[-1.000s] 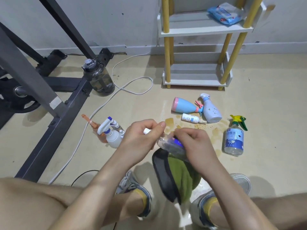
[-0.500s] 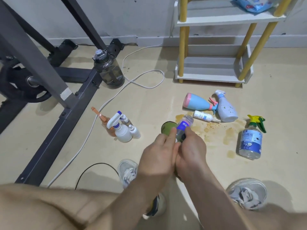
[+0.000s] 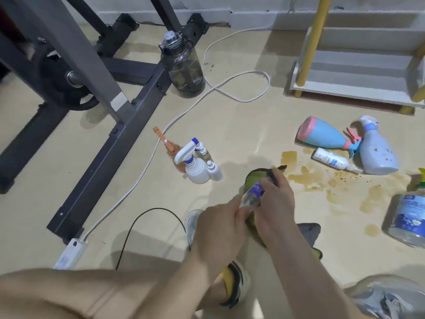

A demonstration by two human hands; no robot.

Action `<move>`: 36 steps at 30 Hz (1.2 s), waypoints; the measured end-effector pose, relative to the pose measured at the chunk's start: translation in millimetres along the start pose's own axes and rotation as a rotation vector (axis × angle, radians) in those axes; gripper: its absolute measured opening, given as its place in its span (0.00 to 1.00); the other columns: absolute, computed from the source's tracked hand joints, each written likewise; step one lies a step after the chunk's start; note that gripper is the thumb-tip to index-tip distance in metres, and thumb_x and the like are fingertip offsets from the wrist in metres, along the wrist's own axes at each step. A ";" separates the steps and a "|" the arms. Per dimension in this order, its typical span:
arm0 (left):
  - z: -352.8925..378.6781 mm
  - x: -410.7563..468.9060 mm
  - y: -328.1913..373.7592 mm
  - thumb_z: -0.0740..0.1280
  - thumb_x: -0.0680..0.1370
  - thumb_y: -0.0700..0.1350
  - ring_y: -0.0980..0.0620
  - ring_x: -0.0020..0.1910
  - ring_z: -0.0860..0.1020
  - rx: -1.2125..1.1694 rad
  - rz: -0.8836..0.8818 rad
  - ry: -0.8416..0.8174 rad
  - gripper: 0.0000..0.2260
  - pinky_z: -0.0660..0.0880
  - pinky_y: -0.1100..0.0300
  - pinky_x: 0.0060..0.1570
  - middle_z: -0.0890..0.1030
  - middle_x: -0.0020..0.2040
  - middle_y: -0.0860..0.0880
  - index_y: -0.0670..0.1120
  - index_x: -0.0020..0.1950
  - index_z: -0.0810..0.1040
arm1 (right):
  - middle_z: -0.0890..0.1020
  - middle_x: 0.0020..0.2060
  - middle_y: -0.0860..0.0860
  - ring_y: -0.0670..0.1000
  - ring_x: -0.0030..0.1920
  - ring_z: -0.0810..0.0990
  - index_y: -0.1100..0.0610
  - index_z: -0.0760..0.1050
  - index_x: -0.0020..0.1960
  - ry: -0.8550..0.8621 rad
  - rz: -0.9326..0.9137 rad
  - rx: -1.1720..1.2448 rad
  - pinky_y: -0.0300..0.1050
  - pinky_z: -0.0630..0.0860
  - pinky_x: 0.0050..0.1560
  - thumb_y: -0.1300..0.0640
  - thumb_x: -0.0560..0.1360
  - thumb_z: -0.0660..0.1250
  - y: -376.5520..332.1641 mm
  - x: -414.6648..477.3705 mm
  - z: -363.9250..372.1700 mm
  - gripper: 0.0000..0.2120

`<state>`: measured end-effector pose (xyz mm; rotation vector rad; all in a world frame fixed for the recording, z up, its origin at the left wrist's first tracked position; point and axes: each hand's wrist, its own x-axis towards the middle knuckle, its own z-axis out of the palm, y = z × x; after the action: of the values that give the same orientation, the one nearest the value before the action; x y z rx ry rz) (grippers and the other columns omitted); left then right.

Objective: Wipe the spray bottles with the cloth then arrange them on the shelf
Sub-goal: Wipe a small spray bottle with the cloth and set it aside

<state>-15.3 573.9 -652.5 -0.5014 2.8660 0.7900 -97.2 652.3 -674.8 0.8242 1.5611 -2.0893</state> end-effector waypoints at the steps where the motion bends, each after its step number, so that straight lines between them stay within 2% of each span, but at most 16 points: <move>1: -1.4 4.8 -5.4 0.54 0.84 0.52 0.43 0.48 0.78 0.026 -0.011 -0.020 0.13 0.72 0.50 0.48 0.83 0.46 0.47 0.52 0.61 0.75 | 0.77 0.60 0.47 0.43 0.51 0.80 0.52 0.74 0.67 0.005 -0.043 -0.072 0.39 0.79 0.50 0.68 0.81 0.58 8.3 3.4 3.5 0.19; 2: -2.7 9.6 -11.3 0.53 0.83 0.53 0.43 0.50 0.79 0.069 -0.017 -0.046 0.14 0.73 0.51 0.49 0.83 0.47 0.48 0.52 0.62 0.74 | 0.78 0.61 0.47 0.47 0.56 0.79 0.48 0.75 0.64 0.003 -0.079 -0.158 0.46 0.78 0.59 0.66 0.81 0.58 14.3 4.5 7.4 0.19; 4: -4.0 18.3 -25.5 0.54 0.83 0.53 0.44 0.54 0.79 0.084 -0.054 -0.056 0.17 0.74 0.52 0.53 0.83 0.52 0.48 0.52 0.68 0.74 | 0.79 0.60 0.46 0.47 0.60 0.78 0.49 0.78 0.61 -0.055 -0.188 -0.347 0.48 0.74 0.65 0.65 0.81 0.59 24.5 8.5 12.4 0.17; 8: -2.0 31.5 -50.6 0.65 0.81 0.48 0.48 0.49 0.82 -0.123 -0.211 0.066 0.14 0.75 0.59 0.51 0.85 0.47 0.49 0.52 0.67 0.79 | 0.82 0.56 0.46 0.49 0.58 0.79 0.51 0.78 0.65 -0.130 -0.300 -0.661 0.39 0.72 0.56 0.57 0.79 0.65 21.5 24.3 14.4 0.16; 12: -2.6 52.5 -70.2 0.69 0.78 0.42 0.49 0.45 0.83 -0.267 -0.363 0.129 0.08 0.78 0.58 0.52 0.86 0.43 0.50 0.49 0.53 0.86 | 0.84 0.48 0.52 0.56 0.53 0.80 0.57 0.80 0.55 -0.211 -0.184 -0.980 0.49 0.75 0.53 0.48 0.76 0.69 23.6 42.3 10.4 0.14; 15: -3.7 73.5 -87.9 0.70 0.77 0.42 0.49 0.48 0.81 -0.153 -0.403 0.129 0.08 0.73 0.62 0.51 0.86 0.47 0.46 0.48 0.54 0.85 | 0.83 0.49 0.50 0.55 0.56 0.79 0.55 0.81 0.57 -0.196 -0.158 -0.955 0.45 0.73 0.55 0.55 0.77 0.67 29.2 48.5 0.9 0.10; 18: 5.9 89.5 -114.6 0.70 0.77 0.43 0.49 0.56 0.80 -0.058 -0.467 0.138 0.11 0.69 0.65 0.55 0.85 0.54 0.48 0.47 0.58 0.84 | 0.80 0.61 0.50 0.53 0.64 0.76 0.54 0.75 0.68 -0.198 -0.109 -0.881 0.42 0.69 0.60 0.57 0.79 0.65 27.6 53.7 -12.9 0.17; 21: 24.3 100.2 -131.0 0.67 0.76 0.44 0.44 0.50 0.79 -0.009 -0.422 0.096 0.06 0.71 0.58 0.47 0.83 0.47 0.48 0.47 0.49 0.83 | 0.77 0.66 0.49 0.51 0.67 0.74 0.53 0.70 0.73 -0.215 -0.039 -0.825 0.39 0.66 0.60 0.58 0.80 0.63 21.5 58.9 -28.6 0.21; 23: 37.0 104.6 -133.1 0.62 0.73 0.47 0.43 0.46 0.77 -0.014 -0.401 0.091 0.11 0.67 0.58 0.41 0.81 0.45 0.46 0.43 0.46 0.81 | 0.78 0.62 0.48 0.51 0.63 0.75 0.52 0.72 0.71 -0.200 -0.001 -0.787 0.38 0.66 0.58 0.58 0.80 0.63 17.5 62.5 -37.2 0.19; 25: 48.2 108.6 -133.4 0.63 0.72 0.46 0.42 0.47 0.78 -0.057 -0.408 0.118 0.13 0.65 0.61 0.42 0.81 0.48 0.45 0.41 0.50 0.82 | 0.81 0.49 0.46 0.50 0.51 0.78 0.48 0.78 0.58 -0.189 0.001 -0.769 0.32 0.69 0.48 0.60 0.80 0.62 14.2 63.6 -43.5 0.11; 27: 57.3 112.6 -133.6 0.66 0.74 0.41 0.42 0.49 0.78 -0.110 -0.431 0.156 0.10 0.66 0.62 0.45 0.81 0.50 0.44 0.40 0.52 0.81 | 0.80 0.39 0.44 0.41 0.39 0.77 0.46 0.77 0.44 -0.213 0.006 -0.741 0.22 0.67 0.35 0.62 0.80 0.62 10.6 62.9 -46.1 0.13; 28: 60.9 114.7 -133.9 0.66 0.73 0.41 0.43 0.48 0.78 -0.135 -0.433 0.178 0.10 0.66 0.62 0.45 0.81 0.49 0.44 0.40 0.51 0.81 | 0.80 0.39 0.44 0.37 0.36 0.75 0.47 0.77 0.43 -0.224 0.024 -0.729 0.20 0.66 0.32 0.62 0.80 0.62 10.2 63.5 -48.3 0.14; 30: 67.2 119.1 -133.2 0.63 0.69 0.44 0.43 0.44 0.77 -0.156 -0.404 0.247 0.12 0.67 0.60 0.42 0.79 0.43 0.47 0.40 0.48 0.81 | 0.83 0.43 0.44 0.35 0.40 0.76 0.49 0.81 0.48 -0.246 0.054 -0.688 0.19 0.65 0.30 0.61 0.81 0.60 9.0 62.9 -50.9 0.13; 32: 72.2 120.9 -132.1 0.64 0.69 0.42 0.43 0.42 0.77 -0.168 -0.363 0.313 0.09 0.70 0.57 0.42 0.76 0.40 0.52 0.40 0.45 0.80 | 0.85 0.43 0.52 0.44 0.43 0.80 0.52 0.82 0.49 -0.267 0.106 -0.658 0.22 0.68 0.30 0.58 0.83 0.58 11.4 65.1 -53.6 0.13; 34: 74.9 122.3 -133.2 0.68 0.72 0.39 0.42 0.43 0.77 -0.185 -0.371 0.351 0.05 0.73 0.55 0.44 0.75 0.41 0.52 0.42 0.46 0.80 | 0.84 0.44 0.59 0.51 0.42 0.81 0.56 0.82 0.48 -0.273 0.136 -0.651 0.26 0.71 0.31 0.55 0.83 0.59 12.7 67.1 -54.9 0.14; 36: 77.7 125.4 -138.1 0.70 0.73 0.38 0.43 0.44 0.78 -0.196 -0.409 0.355 0.07 0.74 0.54 0.46 0.77 0.44 0.49 0.43 0.49 0.79 | 0.84 0.43 0.58 0.51 0.43 0.82 0.55 0.83 0.48 -0.295 0.160 -0.640 0.28 0.74 0.35 0.53 0.82 0.59 11.4 68.6 -55.5 0.14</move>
<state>-82.1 467.1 -810.5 -1.3232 2.8330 0.9880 -129.1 703.8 -739.8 0.3720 1.7668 -1.3822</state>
